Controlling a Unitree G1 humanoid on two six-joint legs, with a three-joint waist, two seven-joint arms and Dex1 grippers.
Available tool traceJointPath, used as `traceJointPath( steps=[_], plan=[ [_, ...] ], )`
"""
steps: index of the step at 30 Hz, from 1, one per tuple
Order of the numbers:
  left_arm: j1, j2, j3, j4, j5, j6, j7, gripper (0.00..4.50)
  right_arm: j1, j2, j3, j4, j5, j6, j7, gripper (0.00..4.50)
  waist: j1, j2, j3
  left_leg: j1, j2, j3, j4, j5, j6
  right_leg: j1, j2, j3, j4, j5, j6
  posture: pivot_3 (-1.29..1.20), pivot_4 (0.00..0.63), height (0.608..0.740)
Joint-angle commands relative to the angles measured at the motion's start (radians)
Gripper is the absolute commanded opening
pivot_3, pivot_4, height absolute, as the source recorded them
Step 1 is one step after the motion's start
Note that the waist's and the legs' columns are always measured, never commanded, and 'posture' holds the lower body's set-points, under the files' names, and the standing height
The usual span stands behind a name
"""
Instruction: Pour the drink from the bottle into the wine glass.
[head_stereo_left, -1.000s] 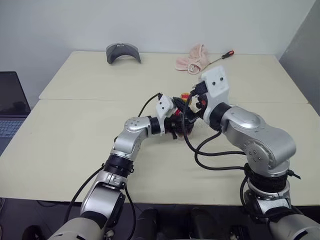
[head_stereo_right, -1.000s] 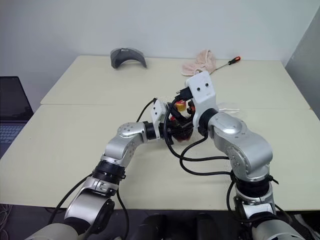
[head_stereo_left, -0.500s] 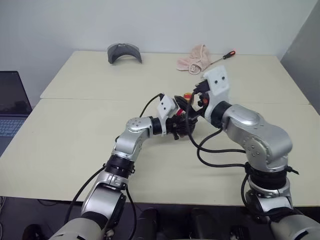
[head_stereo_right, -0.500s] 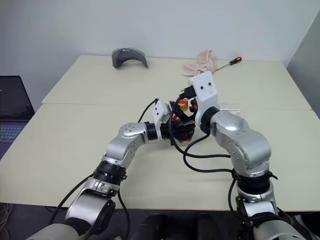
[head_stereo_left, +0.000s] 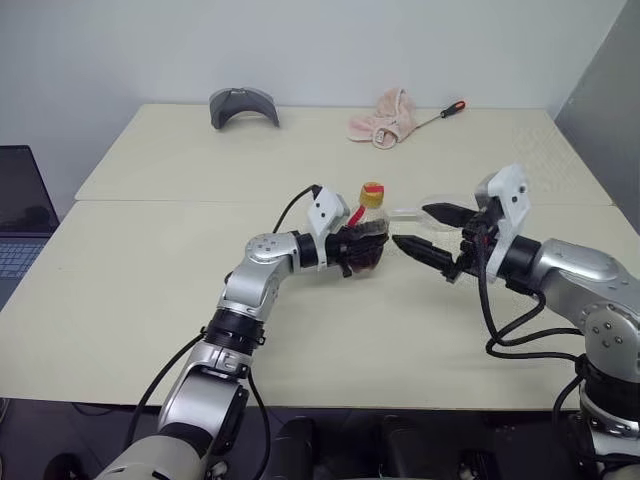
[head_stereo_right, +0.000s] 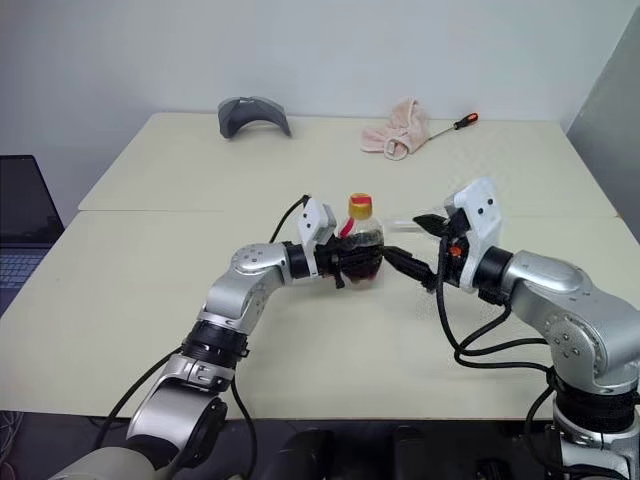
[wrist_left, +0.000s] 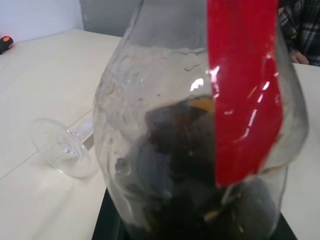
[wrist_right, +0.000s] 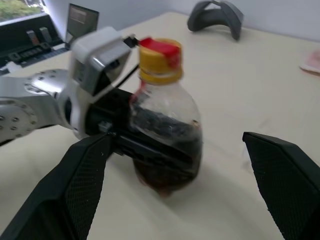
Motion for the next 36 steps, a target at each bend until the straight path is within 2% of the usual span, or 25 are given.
traceJointPath(
  steps=[1,7,17,36],
  plan=[
    [-0.017,0.000,0.016,-0.035,-0.012,-0.021,0.000,1.00,-0.085,0.064,0.017,0.012,-0.003,-0.030,-0.085,4.50,0.001,0.000,0.000,0.000,0.000,0.000,0.000,0.000,0.000,0.000,0.000,0.000,0.000,0.000,0.000,0.00,0.150,0.740],
    [0.001,-0.015,0.015,-0.066,-0.027,-0.030,-0.003,1.00,-0.152,0.143,0.066,0.098,-0.045,-0.065,-0.150,4.50,0.009,0.000,0.000,0.000,-0.001,0.000,0.000,0.000,-0.001,0.000,-0.001,0.000,-0.001,0.000,0.000,0.00,0.150,0.740],
    [0.020,-0.019,0.015,-0.106,-0.048,-0.051,-0.029,0.99,-0.179,0.111,0.095,0.173,-0.016,-0.137,-0.009,4.50,0.007,0.000,0.000,0.000,-0.001,0.000,0.000,0.000,0.000,0.000,-0.001,0.000,-0.001,0.000,0.000,0.00,0.150,0.740],
    [0.060,-0.004,-0.011,-0.179,-0.045,-0.016,-0.047,0.99,-0.275,0.111,0.184,0.372,-0.074,-0.285,0.126,4.50,0.006,0.000,0.000,0.000,-0.001,0.000,0.000,0.000,0.000,0.000,-0.001,0.000,-0.001,0.000,0.000,0.00,0.150,0.740]
  ],
)
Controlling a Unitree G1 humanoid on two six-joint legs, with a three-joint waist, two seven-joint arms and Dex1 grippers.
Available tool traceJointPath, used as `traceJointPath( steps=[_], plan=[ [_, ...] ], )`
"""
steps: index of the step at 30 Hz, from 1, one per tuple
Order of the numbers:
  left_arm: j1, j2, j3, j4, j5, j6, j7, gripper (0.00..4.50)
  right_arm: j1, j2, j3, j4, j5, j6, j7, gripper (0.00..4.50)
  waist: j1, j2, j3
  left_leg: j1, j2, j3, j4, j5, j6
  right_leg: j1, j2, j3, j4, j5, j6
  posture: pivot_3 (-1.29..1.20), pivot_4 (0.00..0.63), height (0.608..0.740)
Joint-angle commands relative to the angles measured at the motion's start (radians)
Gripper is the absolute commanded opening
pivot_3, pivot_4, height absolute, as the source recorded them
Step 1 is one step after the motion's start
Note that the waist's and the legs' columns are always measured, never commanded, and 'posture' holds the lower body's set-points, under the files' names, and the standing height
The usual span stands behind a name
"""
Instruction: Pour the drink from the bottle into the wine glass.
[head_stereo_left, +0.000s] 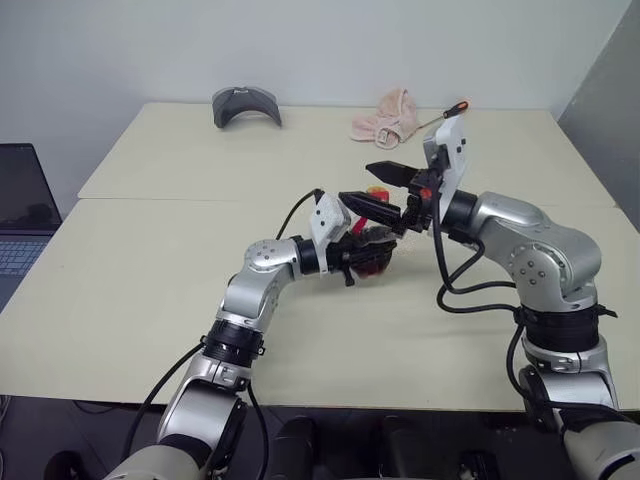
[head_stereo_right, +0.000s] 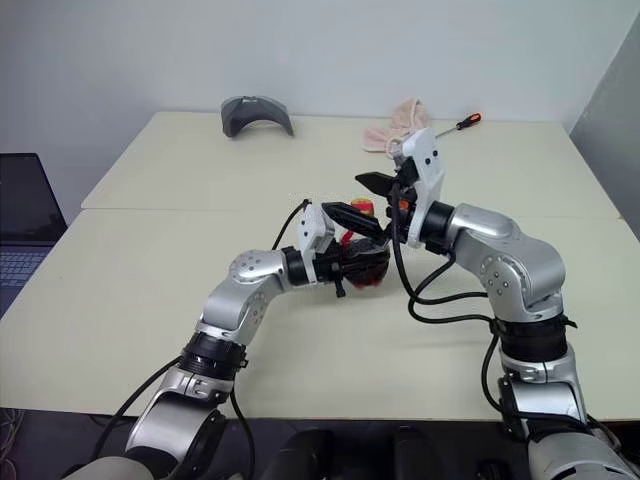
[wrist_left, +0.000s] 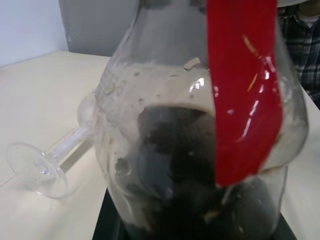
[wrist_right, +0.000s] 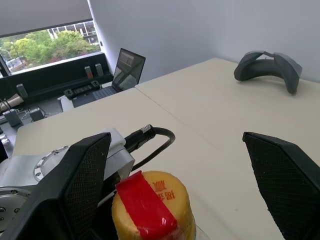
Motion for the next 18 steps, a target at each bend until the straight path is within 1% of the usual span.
traceJointPath(
  steps=[1,5,10,13,18],
  plan=[
    [-0.009,0.002,0.001,-0.066,-0.016,-0.003,-0.001,0.99,-0.036,0.006,0.000,0.004,-0.011,-0.041,0.019,4.50,0.000,0.000,0.000,0.000,0.000,0.000,0.000,0.000,0.000,0.000,0.000,0.000,0.000,0.000,0.000,0.00,0.150,0.740],
    [-0.005,0.004,0.001,-0.076,-0.016,0.002,0.005,0.99,-0.038,-0.004,-0.003,0.031,-0.028,-0.056,0.033,4.50,0.001,0.000,0.000,0.000,0.000,0.000,0.000,0.000,0.000,0.000,0.000,0.000,0.000,0.000,0.000,0.00,0.150,0.740],
    [-0.003,0.001,0.001,-0.079,-0.015,0.007,0.010,0.99,-0.020,-0.056,-0.044,0.054,-0.034,-0.065,0.058,4.50,0.001,0.000,0.000,0.000,0.000,0.000,0.000,0.000,0.000,0.000,0.000,0.000,0.000,0.000,0.000,0.00,0.150,0.740],
    [-0.004,0.001,-0.003,-0.079,-0.015,0.007,0.011,0.99,-0.001,-0.089,-0.055,0.042,-0.028,-0.065,0.078,4.50,0.001,0.000,0.000,0.000,0.000,0.000,0.000,0.000,0.000,0.000,0.000,0.000,0.000,0.000,0.000,0.00,0.150,0.740],
    [-0.009,-0.001,-0.010,-0.070,-0.015,0.005,0.009,0.98,0.068,-0.166,-0.105,-0.034,0.035,-0.033,0.123,4.50,0.003,0.000,0.000,0.000,0.000,0.000,0.000,0.000,0.000,0.000,0.000,0.000,-0.001,0.000,0.000,0.00,0.150,0.740]
  ],
)
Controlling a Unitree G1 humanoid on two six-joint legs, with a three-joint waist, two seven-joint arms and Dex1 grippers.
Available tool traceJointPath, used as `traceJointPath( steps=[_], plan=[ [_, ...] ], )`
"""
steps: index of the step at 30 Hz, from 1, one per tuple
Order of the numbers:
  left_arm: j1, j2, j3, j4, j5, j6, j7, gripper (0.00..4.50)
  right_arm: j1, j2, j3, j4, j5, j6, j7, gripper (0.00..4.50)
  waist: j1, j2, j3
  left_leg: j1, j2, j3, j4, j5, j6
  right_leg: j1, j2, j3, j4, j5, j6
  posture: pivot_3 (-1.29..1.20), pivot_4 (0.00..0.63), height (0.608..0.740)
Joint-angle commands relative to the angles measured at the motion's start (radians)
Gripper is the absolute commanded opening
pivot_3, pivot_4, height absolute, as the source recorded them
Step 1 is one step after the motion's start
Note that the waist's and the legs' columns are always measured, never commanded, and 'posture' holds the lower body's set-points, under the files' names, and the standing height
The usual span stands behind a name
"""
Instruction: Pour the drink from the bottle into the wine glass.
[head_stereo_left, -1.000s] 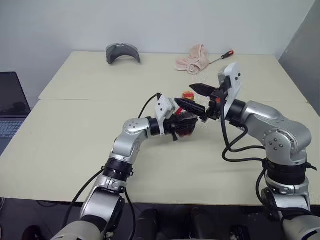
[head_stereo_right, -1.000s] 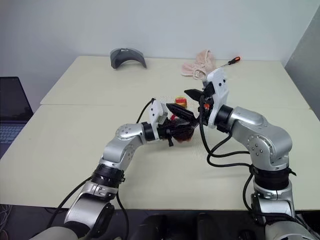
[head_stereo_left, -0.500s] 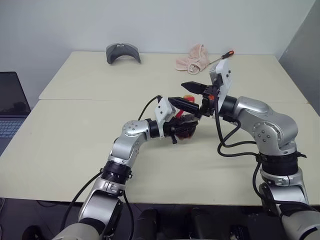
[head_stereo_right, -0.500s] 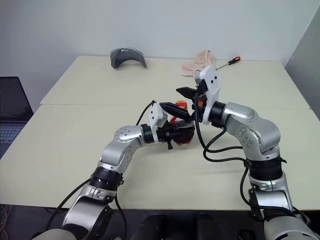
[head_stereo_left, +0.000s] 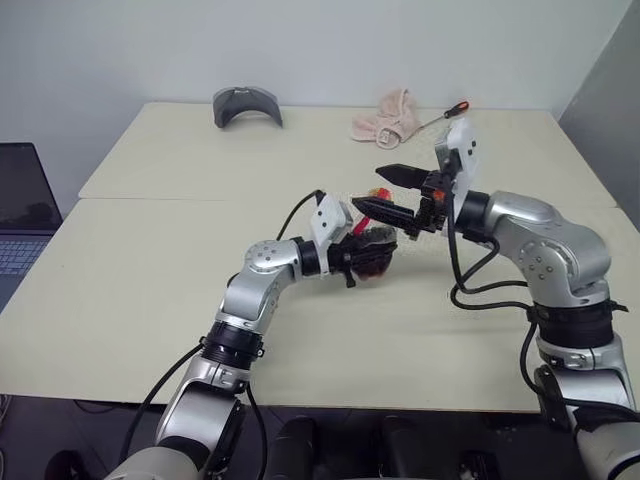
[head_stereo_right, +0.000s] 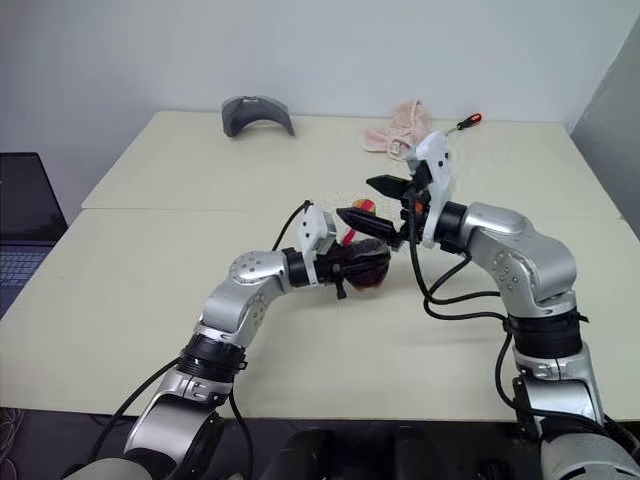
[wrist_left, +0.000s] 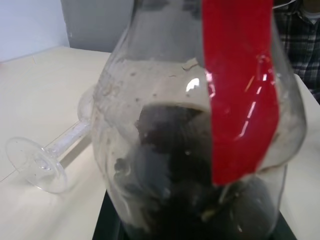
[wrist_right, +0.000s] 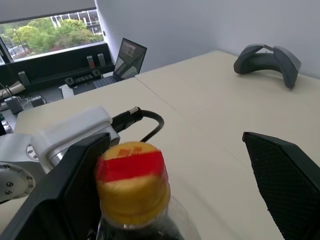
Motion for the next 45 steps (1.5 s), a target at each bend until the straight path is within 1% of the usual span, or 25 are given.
traceJointPath(
  steps=[1,6,11,14,18,25,30,38,45],
  plan=[
    [-0.017,-0.005,0.000,-0.040,-0.016,-0.023,-0.013,0.98,0.046,-0.063,-0.081,-0.075,0.048,0.019,0.027,4.50,0.000,0.000,0.000,0.000,0.000,0.000,0.000,0.000,0.000,0.000,0.000,0.000,0.000,0.000,0.000,0.00,0.150,0.740],
    [-0.023,-0.006,-0.001,-0.029,-0.014,-0.028,-0.018,0.98,0.117,-0.133,-0.113,-0.139,0.094,0.043,0.060,4.50,-0.001,0.000,0.000,0.000,0.000,0.000,0.000,0.000,0.000,0.000,0.000,0.000,0.000,0.000,0.000,0.00,0.150,0.740],
    [-0.027,-0.009,-0.002,-0.018,-0.009,-0.035,-0.024,0.98,0.115,-0.136,-0.116,-0.163,0.126,0.055,0.053,4.50,-0.003,0.000,0.000,0.000,0.000,0.000,0.000,0.000,0.000,0.000,0.000,0.000,0.000,0.000,0.000,0.00,0.150,0.740],
    [-0.032,-0.012,-0.002,-0.013,-0.008,-0.037,-0.025,0.98,0.080,-0.096,-0.085,-0.174,0.128,0.054,0.021,4.50,-0.003,0.000,0.000,0.000,0.000,0.001,0.000,0.000,0.000,0.001,0.000,0.000,0.000,0.000,0.000,0.00,0.150,0.740],
    [-0.036,-0.013,0.000,-0.012,-0.007,-0.037,-0.023,0.98,0.019,-0.013,-0.057,-0.147,0.106,0.049,-0.040,4.50,-0.003,0.000,0.000,0.000,0.000,0.000,0.000,0.000,0.000,0.000,0.000,0.000,0.001,0.000,0.000,0.00,0.150,0.740],
    [-0.026,-0.012,0.000,-0.026,-0.008,-0.034,-0.018,0.98,-0.036,0.044,0.006,-0.104,0.081,0.038,-0.030,4.50,0.000,0.000,0.000,0.000,0.000,0.000,0.001,0.000,0.000,0.000,0.000,0.000,0.000,0.000,0.000,0.00,0.150,0.740],
    [-0.020,-0.011,0.002,-0.033,-0.008,-0.032,-0.014,0.98,-0.089,0.082,0.036,0.006,0.028,-0.006,-0.022,4.50,-0.002,0.000,0.000,0.000,0.000,0.000,0.000,0.000,0.000,0.000,0.000,0.000,0.000,0.000,0.000,0.00,0.150,0.740],
    [-0.015,-0.009,0.003,-0.041,-0.008,-0.030,-0.009,0.98,-0.133,0.111,0.044,0.115,-0.022,-0.059,0.004,4.50,-0.002,0.000,0.000,0.000,0.000,0.000,0.000,0.000,0.000,0.000,0.000,0.000,0.000,0.000,0.000,0.00,0.150,0.740],
    [-0.010,-0.004,0.002,-0.047,-0.009,-0.029,-0.003,0.97,-0.123,0.093,0.028,0.132,-0.029,-0.066,0.041,4.50,-0.001,0.000,0.000,0.000,0.000,0.000,0.000,0.000,0.000,0.000,0.000,0.000,0.000,0.000,0.000,0.00,0.150,0.740]
  ],
)
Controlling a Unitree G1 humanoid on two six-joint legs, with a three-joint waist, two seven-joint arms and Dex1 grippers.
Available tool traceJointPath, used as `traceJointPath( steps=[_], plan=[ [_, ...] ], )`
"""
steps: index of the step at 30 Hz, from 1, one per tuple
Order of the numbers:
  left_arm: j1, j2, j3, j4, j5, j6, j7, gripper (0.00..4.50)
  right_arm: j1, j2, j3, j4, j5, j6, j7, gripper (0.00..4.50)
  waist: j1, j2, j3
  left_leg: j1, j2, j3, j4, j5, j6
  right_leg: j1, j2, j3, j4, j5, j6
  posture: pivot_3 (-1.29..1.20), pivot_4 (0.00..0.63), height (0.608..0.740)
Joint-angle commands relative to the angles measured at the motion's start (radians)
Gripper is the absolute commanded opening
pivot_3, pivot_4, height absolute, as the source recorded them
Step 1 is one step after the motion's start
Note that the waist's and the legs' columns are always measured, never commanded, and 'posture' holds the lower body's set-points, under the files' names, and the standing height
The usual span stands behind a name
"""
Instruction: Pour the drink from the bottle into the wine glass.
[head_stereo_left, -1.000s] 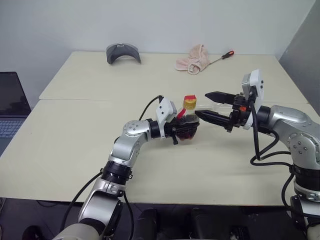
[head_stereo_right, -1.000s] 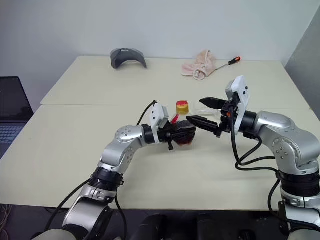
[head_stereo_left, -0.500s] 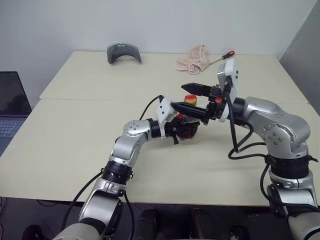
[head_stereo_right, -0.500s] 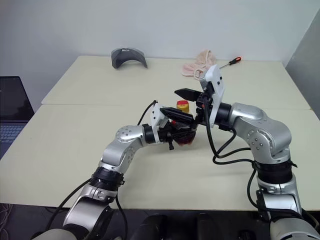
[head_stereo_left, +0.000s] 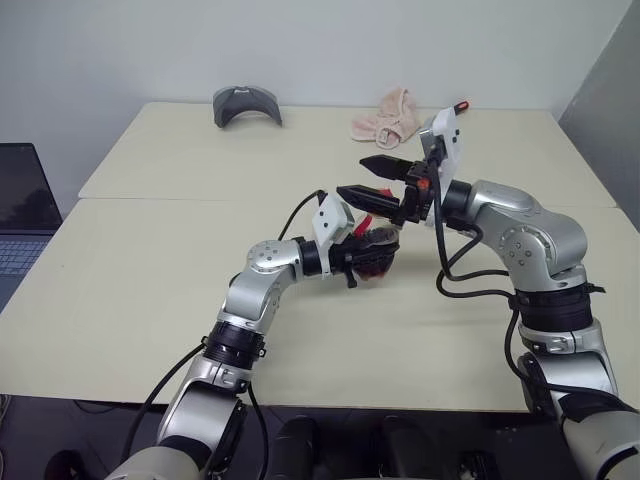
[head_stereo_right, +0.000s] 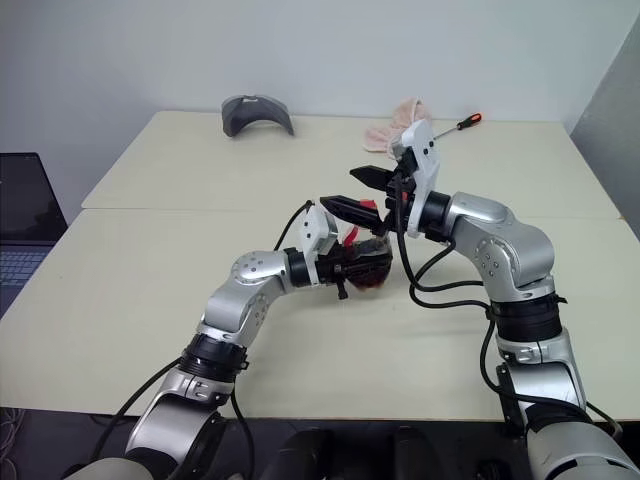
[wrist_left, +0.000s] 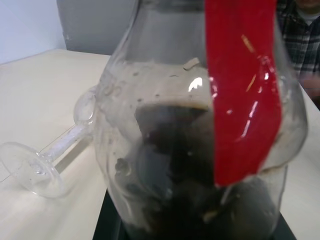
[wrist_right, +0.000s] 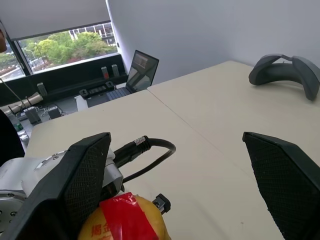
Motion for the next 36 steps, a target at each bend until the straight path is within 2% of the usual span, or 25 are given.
traceJointPath(
  steps=[1,15,18,26,31,36],
  plan=[
    [-0.007,0.003,0.003,-0.052,-0.009,-0.015,0.000,0.97,-0.003,-0.023,-0.024,-0.020,-0.001,-0.019,0.027,4.50,0.000,0.000,0.000,0.000,0.000,0.000,0.000,0.000,0.000,0.000,0.000,0.000,0.000,0.000,0.000,0.00,0.150,0.740],
    [-0.016,0.002,-0.004,-0.042,-0.008,-0.016,-0.004,0.97,0.094,-0.121,-0.085,-0.106,0.073,0.033,0.077,4.50,0.000,0.000,0.000,0.000,0.000,0.000,0.000,0.000,0.000,0.000,0.000,0.000,0.000,0.000,0.000,0.00,0.150,0.740],
    [-0.020,0.001,-0.005,-0.038,-0.008,-0.016,-0.006,0.97,0.105,-0.122,-0.094,-0.128,0.099,0.051,0.078,3.94,0.000,0.000,0.000,0.000,0.000,0.000,0.000,0.000,0.000,0.000,0.000,0.000,0.000,0.000,0.000,0.00,0.150,0.740],
    [-0.023,0.004,-0.006,-0.035,-0.008,-0.018,-0.005,0.97,0.112,-0.130,-0.098,-0.143,0.125,0.062,0.084,1.28,0.000,0.000,0.000,0.000,0.000,0.000,0.000,0.000,0.000,0.000,0.000,0.000,0.000,0.000,0.000,0.00,0.150,0.740],
    [-0.022,0.004,-0.005,-0.036,-0.010,-0.015,-0.004,0.97,0.108,-0.139,-0.108,-0.144,0.142,0.042,0.114,1.21,0.000,0.000,0.000,0.000,0.000,0.000,0.000,0.000,0.000,0.000,0.000,0.000,0.000,0.000,0.000,0.00,0.150,0.740],
    [-0.017,0.005,-0.007,-0.042,-0.011,-0.013,-0.002,0.97,0.086,-0.124,-0.170,-0.109,0.189,0.027,0.129,1.21,0.000,0.000,0.000,0.000,0.000,0.000,0.000,0.000,0.000,0.000,0.000,0.000,0.000,0.000,0.000,0.00,0.150,0.740]
  ],
)
